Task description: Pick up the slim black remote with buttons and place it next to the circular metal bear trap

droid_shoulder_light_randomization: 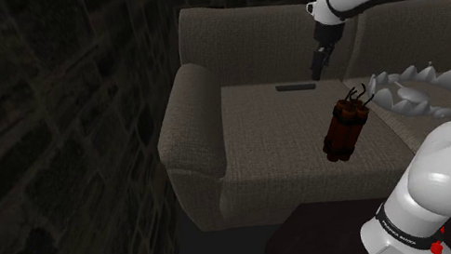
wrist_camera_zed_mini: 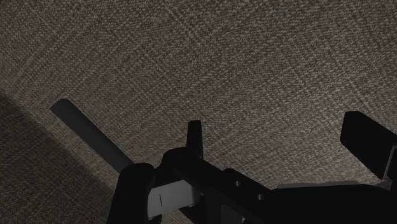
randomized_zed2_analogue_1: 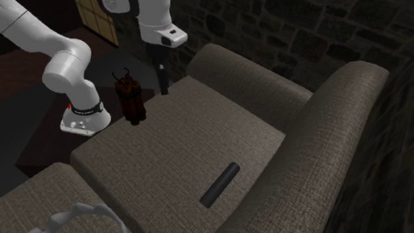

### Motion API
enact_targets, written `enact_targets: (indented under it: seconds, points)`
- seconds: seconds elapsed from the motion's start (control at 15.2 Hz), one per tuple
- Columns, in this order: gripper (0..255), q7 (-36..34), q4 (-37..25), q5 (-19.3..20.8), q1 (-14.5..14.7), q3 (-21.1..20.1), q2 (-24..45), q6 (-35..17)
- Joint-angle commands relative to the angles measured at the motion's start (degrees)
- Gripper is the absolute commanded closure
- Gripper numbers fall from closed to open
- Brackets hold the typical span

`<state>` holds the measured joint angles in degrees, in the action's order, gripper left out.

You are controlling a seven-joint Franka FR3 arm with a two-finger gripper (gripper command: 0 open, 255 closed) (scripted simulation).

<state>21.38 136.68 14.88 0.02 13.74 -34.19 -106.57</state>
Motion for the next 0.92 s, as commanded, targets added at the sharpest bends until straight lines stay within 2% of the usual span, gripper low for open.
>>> enact_targets:
  seconds: [0.0, 0.26, 0.46, 0.66, 0.86]
  points:
    - [0, 4.4, 0.0, 0.9, 0.0, 2.9, 2.2, -3.0]
    - [0, 12.8, -2.5, 0.8, 0.8, 8.3, 9.3, -8.6]
    - [0, 19.6, -5.3, -0.7, 1.7, 12.2, 15.5, -12.6]
    - [0, 27.1, -8.9, -3.8, 2.7, 15.8, 22.4, -16.0]
    - [0, 35.2, -13.3, -8.7, 3.3, 18.6, 29.9, -18.8]
